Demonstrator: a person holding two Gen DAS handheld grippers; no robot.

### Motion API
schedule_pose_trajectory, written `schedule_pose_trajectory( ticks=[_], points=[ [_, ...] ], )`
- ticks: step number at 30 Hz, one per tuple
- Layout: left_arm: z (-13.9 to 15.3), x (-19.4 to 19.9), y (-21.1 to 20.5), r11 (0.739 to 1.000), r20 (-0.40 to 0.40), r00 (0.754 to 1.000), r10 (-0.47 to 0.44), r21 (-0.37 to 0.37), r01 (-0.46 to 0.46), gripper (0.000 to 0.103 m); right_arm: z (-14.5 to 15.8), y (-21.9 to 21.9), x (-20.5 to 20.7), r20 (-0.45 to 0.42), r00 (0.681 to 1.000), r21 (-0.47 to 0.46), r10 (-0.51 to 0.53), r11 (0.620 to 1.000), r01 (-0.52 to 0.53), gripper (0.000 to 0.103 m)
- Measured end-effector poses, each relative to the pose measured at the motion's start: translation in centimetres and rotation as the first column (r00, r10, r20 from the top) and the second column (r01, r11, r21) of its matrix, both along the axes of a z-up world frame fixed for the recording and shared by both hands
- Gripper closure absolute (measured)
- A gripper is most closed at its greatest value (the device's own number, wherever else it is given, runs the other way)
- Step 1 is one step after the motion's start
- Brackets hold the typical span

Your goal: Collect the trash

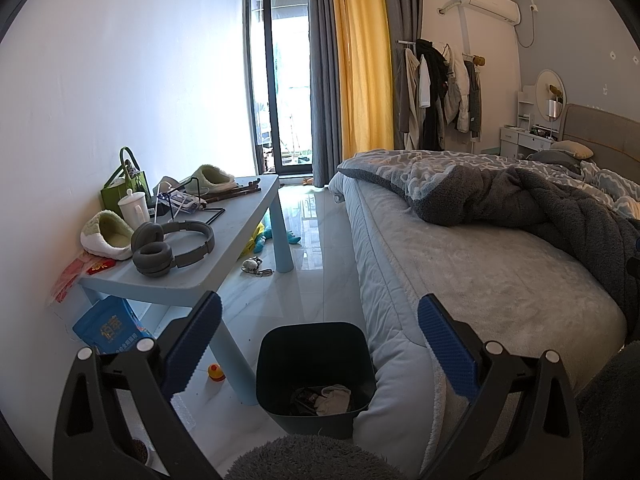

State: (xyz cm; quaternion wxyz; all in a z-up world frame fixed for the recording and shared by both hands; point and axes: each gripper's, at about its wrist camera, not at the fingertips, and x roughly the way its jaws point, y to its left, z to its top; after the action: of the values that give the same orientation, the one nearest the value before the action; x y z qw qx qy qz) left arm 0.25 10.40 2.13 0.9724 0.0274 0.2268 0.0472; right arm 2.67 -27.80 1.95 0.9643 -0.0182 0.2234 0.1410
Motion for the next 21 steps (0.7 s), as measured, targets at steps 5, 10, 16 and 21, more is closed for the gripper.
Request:
schedule_pose_trajectory(
  ticks=[5,10,16,21],
  points=[
    [0.01,0.01,-0.01,1.0,0.0,1.0,0.0,0.0,0.0,0.003,0.0,0.05,0.02,0.0,1.0,0.0,0.0,1.0,0.0,0.003],
    [0.01,0.0,-0.02,1.0,0.0,1.0,0.0,0.0,0.0,0.003,0.02,0.02,0.03,0.0,1.0,0.0,0.0,1.0,0.0,0.003],
    [-0.01,0.04,0.04,1.0,-0.003,1.0,0.001,-0.001,-0.001,0.003,0.04,0.03,0.05,-0.001,1.0,-0.001,0.001,1.0,-0.001,0.003],
    [-0.15,0.01,-0.51,1.0,-0.013,1.0,0.0,-0.005,0.0,0.003,0.07,-0.01,0.05,0.0,1.0,-0.001,0.001,1.0,-0.001,0.003]
  ],
)
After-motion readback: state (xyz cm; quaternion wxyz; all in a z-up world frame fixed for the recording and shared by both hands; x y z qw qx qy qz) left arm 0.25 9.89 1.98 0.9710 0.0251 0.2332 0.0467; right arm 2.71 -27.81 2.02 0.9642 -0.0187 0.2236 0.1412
